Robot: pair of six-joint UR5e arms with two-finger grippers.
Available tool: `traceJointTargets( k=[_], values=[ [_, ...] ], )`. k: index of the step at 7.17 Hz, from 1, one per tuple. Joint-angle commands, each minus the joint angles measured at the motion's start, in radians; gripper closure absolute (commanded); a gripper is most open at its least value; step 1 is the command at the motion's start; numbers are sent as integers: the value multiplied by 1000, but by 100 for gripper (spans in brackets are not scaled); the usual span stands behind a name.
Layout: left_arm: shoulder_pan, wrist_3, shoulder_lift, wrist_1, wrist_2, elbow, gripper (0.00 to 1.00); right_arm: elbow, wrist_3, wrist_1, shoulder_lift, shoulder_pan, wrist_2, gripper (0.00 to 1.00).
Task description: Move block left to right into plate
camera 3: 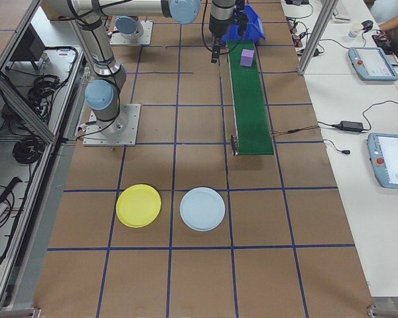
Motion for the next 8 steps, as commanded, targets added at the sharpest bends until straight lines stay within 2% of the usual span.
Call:
traceJointTargets(
  k=[1, 2, 3, 4, 5, 6, 7, 8],
  values=[
    [12, -63, -12, -4, -5, -59, 0, -4, -119, -65, 51, -145, 27, 0],
    [14, -64, -25, -15, -2, -77, 0, -10, -127, -80, 91, -162, 27, 0],
    [14, -62, -25, -57, 48, -82, 1, -21, -144, -174, 148, -165, 27, 0],
    [14, -62, -37, -78, 85, -83, 1, -16, -150, -207, 186, -168, 27, 0],
    [12, -67, -63, -69, 80, -83, 1, -16, -153, -229, 214, -191, 29, 0],
    [12, -64, -74, -66, 47, -85, 1, -10, -164, -265, 237, -214, 44, 0],
    [12, -55, -86, -62, 18, -85, 12, -12, -166, -283, 249, -214, 47, 0],
    [12, -53, -89, -61, 16, -83, 36, -12, -164, -333, 269, -214, 50, 0]
  ],
)
